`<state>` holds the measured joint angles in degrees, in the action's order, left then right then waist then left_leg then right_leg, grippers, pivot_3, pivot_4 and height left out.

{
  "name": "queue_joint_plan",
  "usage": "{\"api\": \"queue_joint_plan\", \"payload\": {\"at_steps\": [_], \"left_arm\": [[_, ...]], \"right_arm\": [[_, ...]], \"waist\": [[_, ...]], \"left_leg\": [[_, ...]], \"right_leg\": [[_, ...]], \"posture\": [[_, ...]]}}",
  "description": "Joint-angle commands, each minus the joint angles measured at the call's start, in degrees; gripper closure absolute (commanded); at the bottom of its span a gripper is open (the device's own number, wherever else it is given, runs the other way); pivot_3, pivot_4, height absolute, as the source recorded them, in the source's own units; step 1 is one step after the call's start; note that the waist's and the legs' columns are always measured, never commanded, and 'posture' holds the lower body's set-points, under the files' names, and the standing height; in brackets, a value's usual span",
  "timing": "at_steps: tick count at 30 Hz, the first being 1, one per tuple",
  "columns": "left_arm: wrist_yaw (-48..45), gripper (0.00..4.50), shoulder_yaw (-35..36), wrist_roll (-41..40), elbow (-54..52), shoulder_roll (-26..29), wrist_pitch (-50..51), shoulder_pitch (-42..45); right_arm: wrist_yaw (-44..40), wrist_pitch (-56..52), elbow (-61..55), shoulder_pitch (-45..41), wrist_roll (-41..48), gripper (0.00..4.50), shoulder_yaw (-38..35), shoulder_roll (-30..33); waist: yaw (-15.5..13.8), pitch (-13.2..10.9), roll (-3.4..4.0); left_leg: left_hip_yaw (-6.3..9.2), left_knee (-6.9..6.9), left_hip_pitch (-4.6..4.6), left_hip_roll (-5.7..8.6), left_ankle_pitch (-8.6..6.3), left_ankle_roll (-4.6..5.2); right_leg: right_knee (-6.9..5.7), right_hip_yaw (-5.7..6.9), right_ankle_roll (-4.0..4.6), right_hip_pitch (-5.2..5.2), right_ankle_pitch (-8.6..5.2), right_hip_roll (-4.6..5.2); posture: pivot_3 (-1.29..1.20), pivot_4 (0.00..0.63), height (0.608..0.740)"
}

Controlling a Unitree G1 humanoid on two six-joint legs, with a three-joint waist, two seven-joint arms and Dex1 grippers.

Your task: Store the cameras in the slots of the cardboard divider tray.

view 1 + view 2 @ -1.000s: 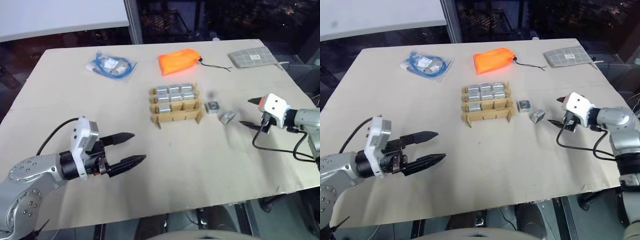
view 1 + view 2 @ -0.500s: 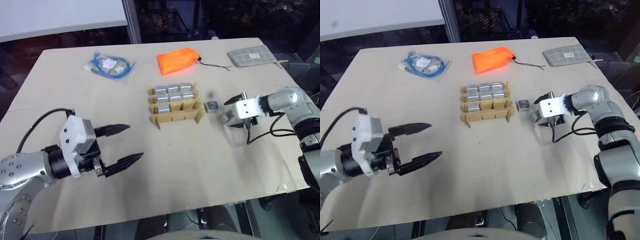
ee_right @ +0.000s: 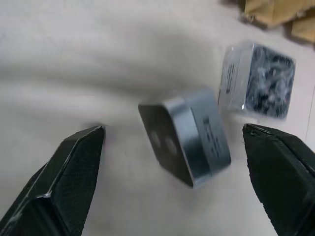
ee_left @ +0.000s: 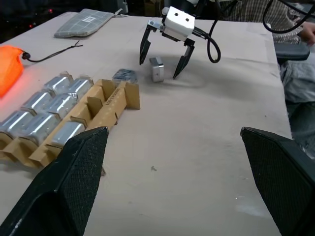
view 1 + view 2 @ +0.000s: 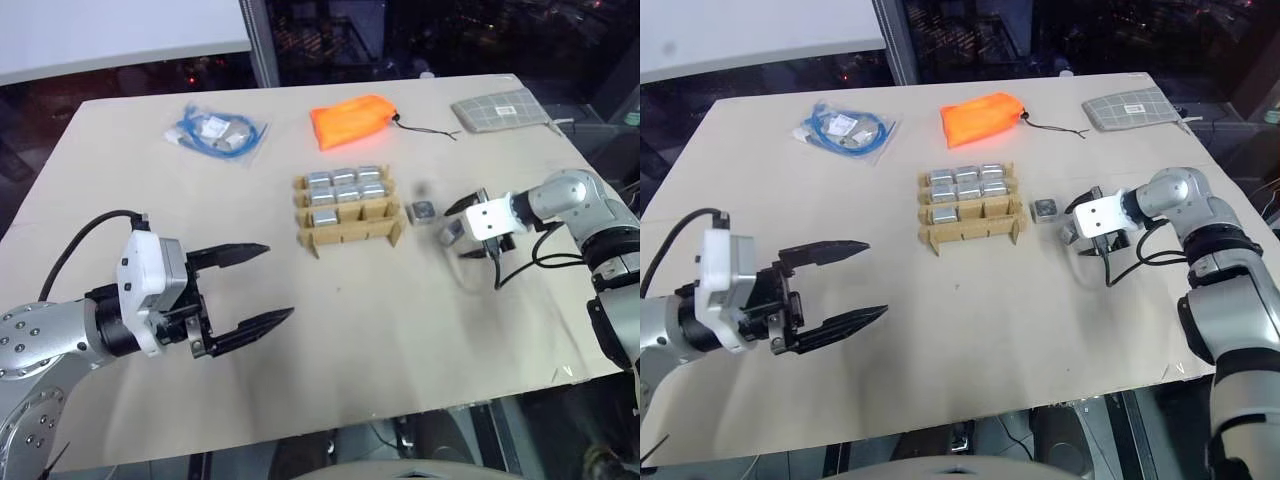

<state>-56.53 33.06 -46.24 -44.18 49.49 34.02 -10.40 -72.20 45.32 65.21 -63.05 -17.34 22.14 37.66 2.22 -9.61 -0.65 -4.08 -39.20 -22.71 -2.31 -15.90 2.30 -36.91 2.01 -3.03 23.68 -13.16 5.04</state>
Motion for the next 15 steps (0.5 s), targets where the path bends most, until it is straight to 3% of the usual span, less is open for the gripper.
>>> {"api": "queue_joint_plan", "payload": {"at_steps": [1,5,10,15], "left_arm": [[-0.10,0.00,-0.58,0.40,-0.17,0.63,-1.68,-0.31],[0.08,0.00,-1.08,0.61,-0.02,0.68,-2.10,-0.39],[0.19,0.00,-1.09,0.56,0.07,0.66,-2.38,-0.83],[0.95,0.00,-0.60,0.88,0.49,0.38,-2.92,-1.02]], "right_arm": [[0.30,1.15,0.19,-2.48,-0.39,1.92,-0.47,0.20],[0.89,1.90,0.88,-3.08,-0.94,3.76,-0.35,0.04],[0.29,2.25,0.98,-3.96,-0.71,3.82,-0.81,0.42],[-5.00,-3.02,-1.48,-4.10,6.16,3.82,-4.75,-1.87]], "waist": [[0.01,-0.01,0.01],[0.22,0.01,-0.01],[0.19,-0.02,0.03],[0.23,-0.03,0.04]], "left_leg": [[0.00,0.00,0.00,0.00,0.00,0.00],[0.00,-0.01,0.05,-0.01,0.00,0.00],[-0.01,0.00,0.06,-0.02,0.01,-0.02],[-0.02,0.00,0.05,-0.02,0.01,-0.02]], "right_leg": [[0.00,0.00,0.00,0.00,0.00,0.00],[-0.01,0.00,0.00,-0.03,0.00,-0.01],[-0.04,-0.02,0.02,-0.01,0.01,-0.01],[-0.04,-0.03,0.02,-0.01,0.01,-0.01]], "posture": [[0.00,0.150,0.740],[0.00,0.150,0.740],[0.00,0.150,0.740],[0.00,0.150,0.740]]}}
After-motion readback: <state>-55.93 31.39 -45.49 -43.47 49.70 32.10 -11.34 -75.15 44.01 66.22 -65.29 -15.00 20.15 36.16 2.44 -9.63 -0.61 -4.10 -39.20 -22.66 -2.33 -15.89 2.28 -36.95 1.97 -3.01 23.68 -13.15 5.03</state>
